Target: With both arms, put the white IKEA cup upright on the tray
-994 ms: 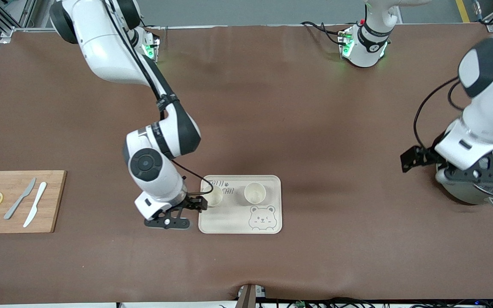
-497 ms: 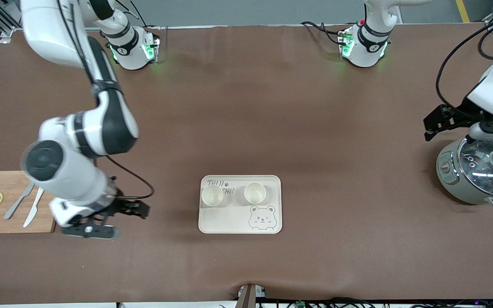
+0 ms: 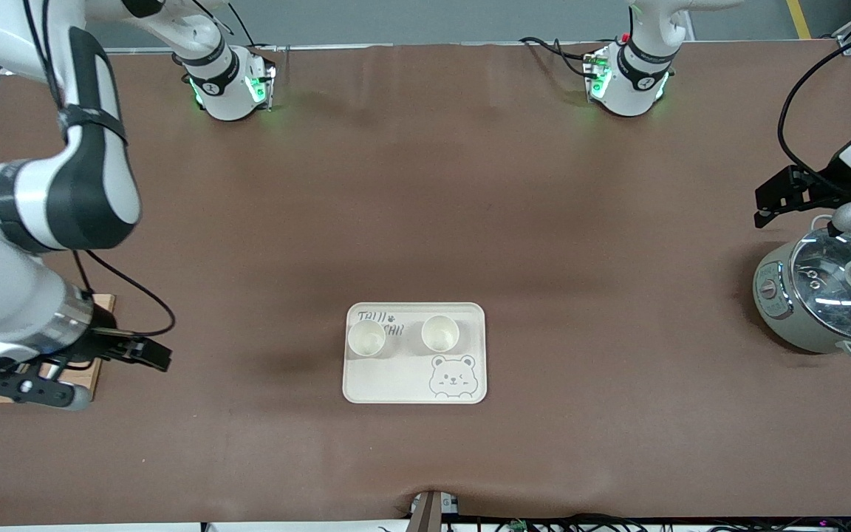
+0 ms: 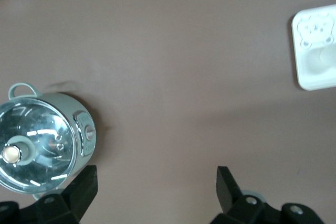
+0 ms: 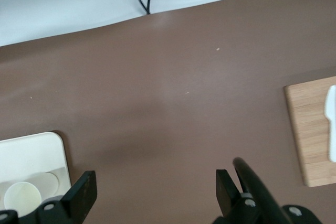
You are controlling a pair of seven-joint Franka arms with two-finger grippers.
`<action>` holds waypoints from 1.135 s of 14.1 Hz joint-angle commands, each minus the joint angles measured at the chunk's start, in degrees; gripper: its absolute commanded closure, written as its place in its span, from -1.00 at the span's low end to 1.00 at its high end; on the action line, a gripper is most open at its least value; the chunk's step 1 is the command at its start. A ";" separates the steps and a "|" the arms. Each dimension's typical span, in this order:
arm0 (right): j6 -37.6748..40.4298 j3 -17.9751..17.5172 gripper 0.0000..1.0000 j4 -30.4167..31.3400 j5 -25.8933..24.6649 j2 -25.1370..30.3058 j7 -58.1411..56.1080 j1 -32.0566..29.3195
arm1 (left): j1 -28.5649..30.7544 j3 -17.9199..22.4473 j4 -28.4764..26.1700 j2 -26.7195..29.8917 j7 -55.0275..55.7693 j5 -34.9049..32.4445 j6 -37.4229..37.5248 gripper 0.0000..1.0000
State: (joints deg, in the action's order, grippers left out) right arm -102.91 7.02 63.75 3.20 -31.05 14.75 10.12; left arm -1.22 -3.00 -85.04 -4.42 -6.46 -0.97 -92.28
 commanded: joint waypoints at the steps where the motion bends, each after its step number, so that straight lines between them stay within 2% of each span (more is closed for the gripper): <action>1: 0.07 -1.22 -1.00 7.60 -0.66 8.09 -1.83 -2.30 | 0.60 -0.08 1.72 -0.76 -1.88 0.97 4.21 -1.00; 7: 2.44 -1.31 -1.00 10.34 -0.48 13.91 -9.20 -7.04 | 0.51 -0.08 1.98 -1.29 -0.05 1.33 4.22 -1.00; 11: 2.01 -1.31 -1.00 18.86 -0.39 20.05 -12.81 -8.01 | 0.07 -0.08 1.98 -1.38 0.75 1.41 3.87 -1.00; 16: 4.37 -1.14 -1.00 21.77 -0.48 23.67 -17.64 -9.23 | -0.37 -0.43 3.04 -1.38 3.04 1.50 3.60 -1.00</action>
State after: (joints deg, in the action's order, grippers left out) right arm -99.51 6.83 82.49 3.17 -10.49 -0.45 2.76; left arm -1.59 -3.22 -83.75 -5.10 -4.30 -0.68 -89.60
